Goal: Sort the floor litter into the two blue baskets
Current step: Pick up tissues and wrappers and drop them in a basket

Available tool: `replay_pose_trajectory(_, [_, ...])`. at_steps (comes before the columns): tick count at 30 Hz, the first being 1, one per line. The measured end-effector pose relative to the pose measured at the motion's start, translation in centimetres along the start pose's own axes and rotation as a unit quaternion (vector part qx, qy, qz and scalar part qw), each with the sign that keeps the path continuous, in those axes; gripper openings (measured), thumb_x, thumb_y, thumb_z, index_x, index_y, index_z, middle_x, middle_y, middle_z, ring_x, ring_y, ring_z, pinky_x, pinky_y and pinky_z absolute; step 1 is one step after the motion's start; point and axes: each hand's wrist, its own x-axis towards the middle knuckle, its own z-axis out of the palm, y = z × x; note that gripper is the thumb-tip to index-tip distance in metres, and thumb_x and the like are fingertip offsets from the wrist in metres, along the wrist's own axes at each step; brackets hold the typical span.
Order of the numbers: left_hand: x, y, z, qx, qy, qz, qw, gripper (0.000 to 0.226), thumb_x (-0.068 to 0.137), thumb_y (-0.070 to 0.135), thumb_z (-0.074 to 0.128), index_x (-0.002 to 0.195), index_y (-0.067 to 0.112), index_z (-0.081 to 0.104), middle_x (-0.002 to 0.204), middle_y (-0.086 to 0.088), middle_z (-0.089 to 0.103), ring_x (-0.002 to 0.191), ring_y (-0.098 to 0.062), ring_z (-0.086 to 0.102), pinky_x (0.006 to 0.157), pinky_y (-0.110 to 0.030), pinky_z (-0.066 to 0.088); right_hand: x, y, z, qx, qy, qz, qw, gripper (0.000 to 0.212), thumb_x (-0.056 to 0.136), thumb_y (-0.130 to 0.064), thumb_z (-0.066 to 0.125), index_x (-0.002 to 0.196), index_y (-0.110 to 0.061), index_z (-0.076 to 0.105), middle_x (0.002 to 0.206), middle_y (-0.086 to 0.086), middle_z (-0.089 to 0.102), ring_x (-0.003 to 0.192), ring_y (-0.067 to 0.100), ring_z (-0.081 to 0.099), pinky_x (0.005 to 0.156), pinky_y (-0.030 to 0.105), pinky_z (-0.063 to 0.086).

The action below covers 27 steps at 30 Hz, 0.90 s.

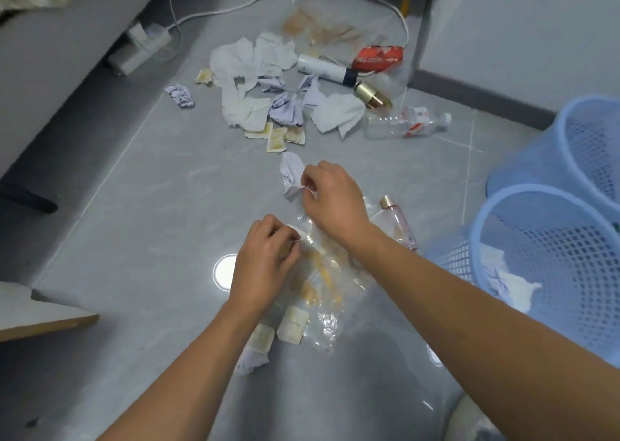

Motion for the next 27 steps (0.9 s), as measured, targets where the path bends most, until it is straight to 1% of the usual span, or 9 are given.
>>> replay_pose_trajectory(5, [5.5,8.3,-0.4,-0.037,-0.021,0.119,0.992,0.003,0.090,0.017,0.070,0.092,0.015,0.069,0.091,0.006,0.052,0.087,-0.016,0.051,0.066,-0.035,0.048,-4.0,3.4,-10.6,-0.025,0.081,0.065,0.994,0.006,0.083,-0.014,0.061,0.087,-0.016,0.058,0.083,-0.001,0.053,0.080,0.024,0.051,0.062,0.043,0.049])
replay_pose_trajectory(10, [8.3,18.4,3.2,-0.095,-0.046,0.231,0.967,0.003,0.089,0.017,0.070,0.088,0.014,0.068,0.089,0.004,0.051,0.082,-0.016,0.050,0.063,-0.035,0.046,-11.2,9.1,-20.5,-0.106,0.136,0.128,0.977,0.010,0.080,-0.015,0.061,0.084,-0.019,0.053,0.083,-0.002,0.052,0.080,0.024,0.053,0.061,0.041,0.045])
replay_pose_trajectory(13, [8.1,23.7,6.2,-0.133,-0.073,0.291,0.945,0.004,0.088,0.017,0.070,0.087,0.013,0.069,0.090,0.000,0.053,0.083,-0.018,0.052,0.064,-0.034,0.047,-16.4,12.0,-23.5,-0.131,0.168,0.185,0.959,0.015,0.079,-0.013,0.062,0.080,-0.018,0.049,0.079,-0.003,0.050,0.074,0.023,0.050,0.062,0.042,0.044])
replay_pose_trajectory(15, [7.6,25.8,8.3,-0.133,-0.113,0.310,0.935,0.005,0.087,0.019,0.070,0.090,0.015,0.070,0.092,0.000,0.055,0.087,-0.019,0.054,0.066,-0.038,0.050,-19.2,13.3,-24.2,-0.141,0.148,0.212,0.956,0.014,0.077,-0.012,0.064,0.078,-0.016,0.050,0.076,-0.002,0.051,0.074,0.024,0.052,0.062,0.041,0.044])
replay_pose_trajectory(18, [7.1,26.8,10.4,-0.088,-0.176,0.330,0.923,0.021,0.086,0.035,0.070,0.102,0.022,0.075,0.101,0.004,0.059,0.095,-0.021,0.057,0.074,-0.044,0.051,-21.3,14.9,-25.1,-0.165,0.063,0.276,0.945,0.010,0.078,-0.022,0.066,0.087,-0.020,0.062,0.087,-0.004,0.057,0.088,0.026,0.058,0.068,0.036,0.048])
replay_pose_trajectory(19, [7.0,26.8,10.4,-0.065,-0.176,0.333,0.924,0.026,0.087,0.042,0.066,0.105,0.026,0.076,0.104,0.006,0.060,0.098,-0.021,0.058,0.078,-0.042,0.049,-21.5,15.3,-25.5,-0.176,0.037,0.286,0.941,0.017,0.078,-0.027,0.067,0.094,-0.022,0.066,0.094,-0.004,0.058,0.096,0.025,0.058,0.072,0.034,0.048])
replay_pose_trajectory(20, [7.0,26.6,10.2,-0.056,-0.163,0.328,0.929,0.030,0.088,0.047,0.062,0.107,0.029,0.076,0.106,0.008,0.061,0.101,-0.021,0.058,0.080,-0.040,0.047,-21.6,15.6,-25.7,-0.185,0.034,0.289,0.939,0.023,0.078,-0.030,0.068,0.099,-0.023,0.068,0.100,-0.003,0.059,0.100,0.025,0.057,0.075,0.033,0.046])
replay_pose_trajectory(23, [7.3,25.4,8.5,-0.063,-0.110,0.295,0.947,0.028,0.091,0.045,0.058,0.104,0.026,0.074,0.102,0.007,0.062,0.099,-0.021,0.057,0.076,-0.037,0.044,-20.6,14.3,-25.5,-0.171,0.096,0.264,0.944,0.021,0.078,-0.028,0.063,0.098,-0.022,0.068,0.096,-0.005,0.058,0.098,0.021,0.056,0.074,0.030,0.043])
replay_pose_trajectory(27, [6.9,20.1,5.5,-0.074,-0.065,0.248,0.964,0.020,0.094,0.036,0.060,0.102,0.023,0.072,0.096,0.004,0.059,0.094,-0.022,0.055,0.076,-0.041,0.044,-16.7,10.2,-21.4,-0.118,0.123,0.189,0.967,0.016,0.079,-0.027,0.056,0.092,-0.020,0.062,0.089,-0.005,0.056,0.091,0.021,0.056,0.071,0.042,0.051])
